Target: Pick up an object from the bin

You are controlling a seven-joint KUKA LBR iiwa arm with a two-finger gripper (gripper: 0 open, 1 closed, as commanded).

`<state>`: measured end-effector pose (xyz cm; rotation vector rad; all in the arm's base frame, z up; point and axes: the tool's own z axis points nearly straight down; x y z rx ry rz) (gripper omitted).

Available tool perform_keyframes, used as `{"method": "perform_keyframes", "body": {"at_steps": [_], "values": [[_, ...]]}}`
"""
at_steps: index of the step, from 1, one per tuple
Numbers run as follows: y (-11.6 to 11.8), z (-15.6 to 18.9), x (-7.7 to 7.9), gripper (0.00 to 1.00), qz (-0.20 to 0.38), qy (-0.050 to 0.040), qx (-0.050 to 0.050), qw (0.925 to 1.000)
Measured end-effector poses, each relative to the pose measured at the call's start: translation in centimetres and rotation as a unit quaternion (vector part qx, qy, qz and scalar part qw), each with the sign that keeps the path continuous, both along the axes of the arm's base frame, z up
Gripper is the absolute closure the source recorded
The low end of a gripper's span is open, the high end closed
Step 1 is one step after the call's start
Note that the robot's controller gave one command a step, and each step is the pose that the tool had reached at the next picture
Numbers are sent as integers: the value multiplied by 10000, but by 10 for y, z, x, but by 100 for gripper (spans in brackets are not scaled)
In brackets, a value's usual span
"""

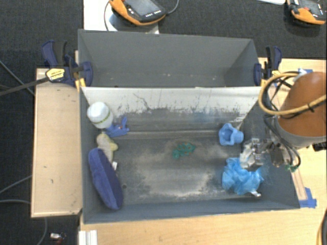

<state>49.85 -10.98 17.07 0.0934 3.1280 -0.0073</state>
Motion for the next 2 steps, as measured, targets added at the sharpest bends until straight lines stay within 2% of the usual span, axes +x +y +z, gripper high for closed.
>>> {"method": "perform_keyframes", "body": {"at_steps": [1,2], "values": [[4,2,18,100,-65,-17,-4,10000],[-22,3,15,100,-297,-32,0,9996]]}}
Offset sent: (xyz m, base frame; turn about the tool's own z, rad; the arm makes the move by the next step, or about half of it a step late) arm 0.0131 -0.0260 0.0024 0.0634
